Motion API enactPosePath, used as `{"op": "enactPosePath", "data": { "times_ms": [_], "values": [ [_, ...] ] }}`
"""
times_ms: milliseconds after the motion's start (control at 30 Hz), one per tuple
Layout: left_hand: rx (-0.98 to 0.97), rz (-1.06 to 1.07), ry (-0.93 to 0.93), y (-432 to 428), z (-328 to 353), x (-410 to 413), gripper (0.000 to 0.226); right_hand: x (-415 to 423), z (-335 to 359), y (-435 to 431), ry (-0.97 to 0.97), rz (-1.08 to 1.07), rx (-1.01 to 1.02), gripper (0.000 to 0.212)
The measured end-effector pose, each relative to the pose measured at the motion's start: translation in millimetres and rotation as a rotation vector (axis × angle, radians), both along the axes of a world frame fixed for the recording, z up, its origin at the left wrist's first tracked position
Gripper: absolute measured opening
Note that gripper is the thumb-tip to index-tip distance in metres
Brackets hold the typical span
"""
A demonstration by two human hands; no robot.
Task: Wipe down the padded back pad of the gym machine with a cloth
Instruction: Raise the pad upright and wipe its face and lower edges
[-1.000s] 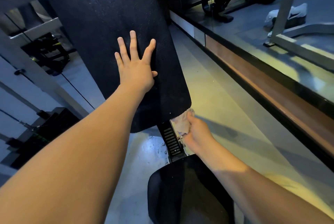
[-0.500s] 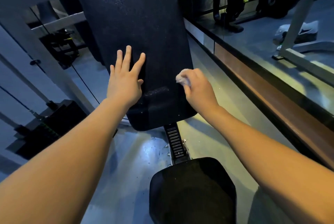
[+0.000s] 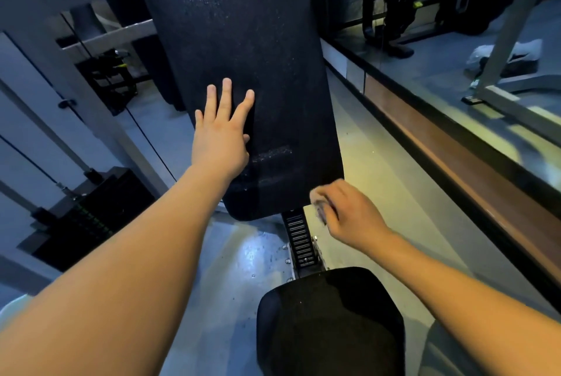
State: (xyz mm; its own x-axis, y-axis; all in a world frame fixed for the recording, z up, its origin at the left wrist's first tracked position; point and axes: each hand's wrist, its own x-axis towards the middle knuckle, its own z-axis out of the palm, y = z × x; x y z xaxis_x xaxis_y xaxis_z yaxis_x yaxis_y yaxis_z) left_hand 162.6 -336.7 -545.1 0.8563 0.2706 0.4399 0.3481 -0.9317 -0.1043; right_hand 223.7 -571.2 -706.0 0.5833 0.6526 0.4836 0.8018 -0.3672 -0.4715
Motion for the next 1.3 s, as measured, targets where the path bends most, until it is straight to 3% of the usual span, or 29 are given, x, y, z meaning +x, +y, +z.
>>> {"op": "enactPosePath", "data": {
  "times_ms": [133, 200, 267, 333, 467, 600, 700, 800, 967, 1067, 1133, 1300],
  "values": [
    [-0.008, 0.004, 0.002, -2, -1, 1, 0.084, 32, 64, 22, -0.002, -0.153, 0.211, 0.011],
    [-0.012, 0.006, 0.005, 0, 0, 0, 0.083, 47, 68, 28, -0.05, -0.379, 0.235, 0.011],
    [-0.013, 0.001, 0.009, 1, 1, -1, 0.083, 47, 59, 31, -0.087, -0.453, 0.217, 0.011],
    [-0.017, -0.003, 0.008, 0, 0, -1, 0.082, 39, 50, 34, -0.092, -0.378, 0.231, 0.012],
    [-0.006, 0.007, 0.003, 1, -1, 0, 0.083, 31, 36, 34, -0.119, -0.282, 0.144, 0.036],
    [-0.017, 0.001, -0.001, 2, -2, 1, 0.084, 44, 55, 32, -0.209, -0.267, 0.146, 0.016],
    [-0.018, -0.001, -0.014, 2, -3, 1, 0.085, 53, 73, 39, -0.254, -0.293, 0.27, 0.024],
    [-0.017, -0.009, -0.036, 2, -7, 3, 0.085, 47, 64, 48, -0.249, -0.301, 0.268, 0.03],
    [0.007, -0.011, -0.041, 5, -8, 3, 0.086, 4, -22, 35, -0.2, -0.063, 0.006, 0.049],
    [0.005, -0.008, -0.047, 5, -8, 3, 0.086, -8, -42, 18, -0.202, 0.054, -0.169, 0.05],
    [0.006, -0.004, -0.06, 4, -10, 3, 0.087, 3, -17, 13, -0.233, 0.019, -0.126, 0.048],
    [0.002, 0.009, -0.036, 2, -6, 3, 0.085, 52, 84, 35, -0.33, -0.209, 0.208, 0.037]
  ]
}}
